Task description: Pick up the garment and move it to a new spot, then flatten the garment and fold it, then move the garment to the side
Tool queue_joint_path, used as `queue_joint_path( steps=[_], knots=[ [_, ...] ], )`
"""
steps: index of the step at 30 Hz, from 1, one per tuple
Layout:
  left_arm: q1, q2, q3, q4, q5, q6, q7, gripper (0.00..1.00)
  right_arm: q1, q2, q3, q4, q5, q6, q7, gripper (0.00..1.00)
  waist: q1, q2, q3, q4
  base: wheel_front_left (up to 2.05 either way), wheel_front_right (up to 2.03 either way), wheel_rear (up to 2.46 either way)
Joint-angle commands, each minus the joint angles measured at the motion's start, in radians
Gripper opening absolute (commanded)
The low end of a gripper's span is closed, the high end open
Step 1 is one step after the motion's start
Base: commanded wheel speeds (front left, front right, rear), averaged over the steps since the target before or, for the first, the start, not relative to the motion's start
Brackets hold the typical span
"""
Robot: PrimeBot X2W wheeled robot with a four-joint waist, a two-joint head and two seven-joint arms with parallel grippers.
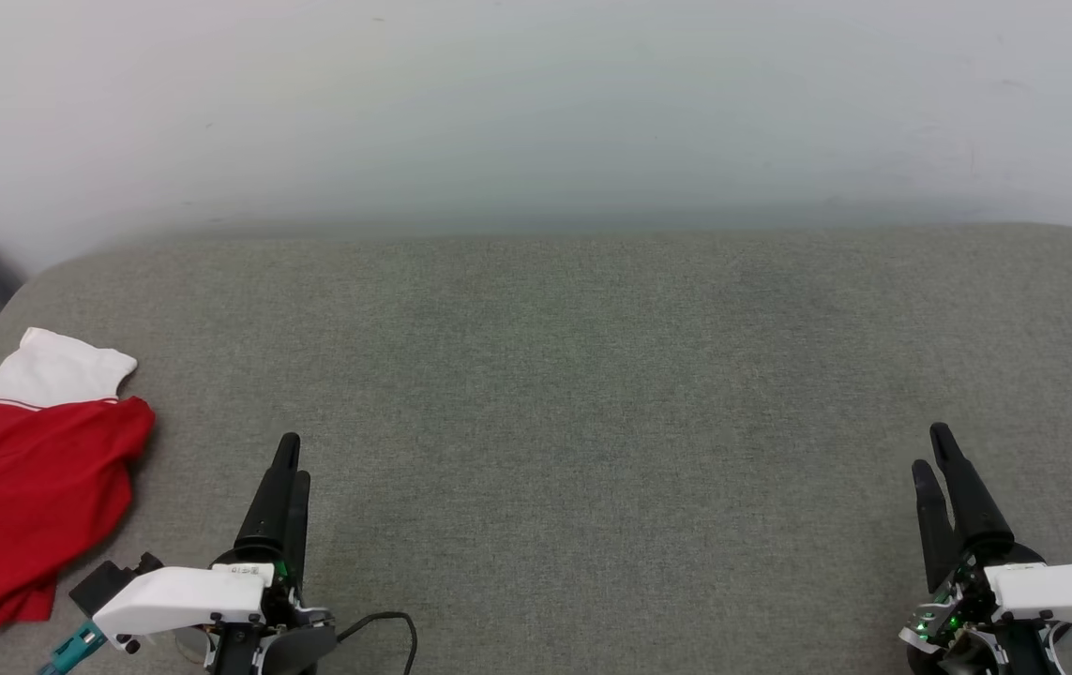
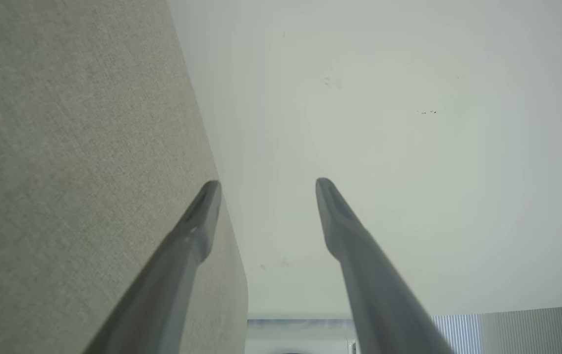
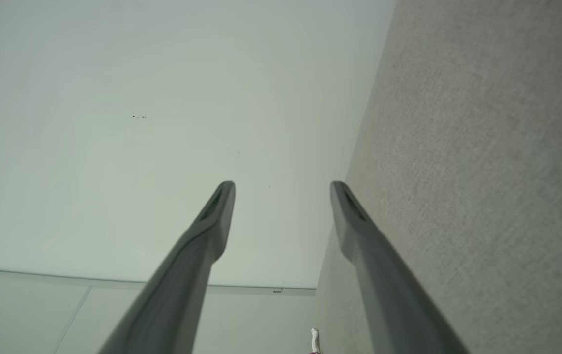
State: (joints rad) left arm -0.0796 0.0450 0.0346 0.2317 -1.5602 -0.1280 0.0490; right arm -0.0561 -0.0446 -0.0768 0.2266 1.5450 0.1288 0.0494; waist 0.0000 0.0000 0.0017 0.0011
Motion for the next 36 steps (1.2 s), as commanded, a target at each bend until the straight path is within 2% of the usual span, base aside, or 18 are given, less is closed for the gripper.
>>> queue_joint_path(
  steps=[1,9,19,27,36],
  knots=[
    [-0.022,0.003,-0.009,-0.027,0.026,-0.001,-0.01,1.0,-0.008,-0.008,0.005,-0.027,-0.027,0.001,-0.01,1.0,0.0,0.0,-0.001,0.0,0.0,0.0,0.0],
    [-0.018,0.009,-0.042,-0.057,0.218,-0.001,-0.045,1.0,0.002,-0.009,0.01,-0.064,-0.199,0.001,-0.045,1.0,0.0,0.0,-0.002,0.005,0.0,0.0,0.0],
    [-0.007,0.005,-0.064,-0.068,0.474,-0.001,-0.085,1.0,0.015,-0.007,0.014,-0.091,-0.474,0.001,-0.085,1.0,0.0,0.0,-0.003,0.01,0.0,0.0,0.0],
    [-0.009,0.005,-0.08,-0.068,0.66,0.022,-0.113,1.0,0.013,-0.007,0.022,-0.104,-0.692,0.001,-0.094,1.0,0.0,0.0,-0.004,0.014,0.0,0.0,0.0],
    [-0.009,0.017,-0.1,-0.074,0.827,0.048,-0.143,1.0,0.016,-0.007,0.03,-0.133,-0.879,0.001,-0.086,1.0,0.0,0.0,-0.005,0.02,0.0,0.0,0.0]
  ],
)
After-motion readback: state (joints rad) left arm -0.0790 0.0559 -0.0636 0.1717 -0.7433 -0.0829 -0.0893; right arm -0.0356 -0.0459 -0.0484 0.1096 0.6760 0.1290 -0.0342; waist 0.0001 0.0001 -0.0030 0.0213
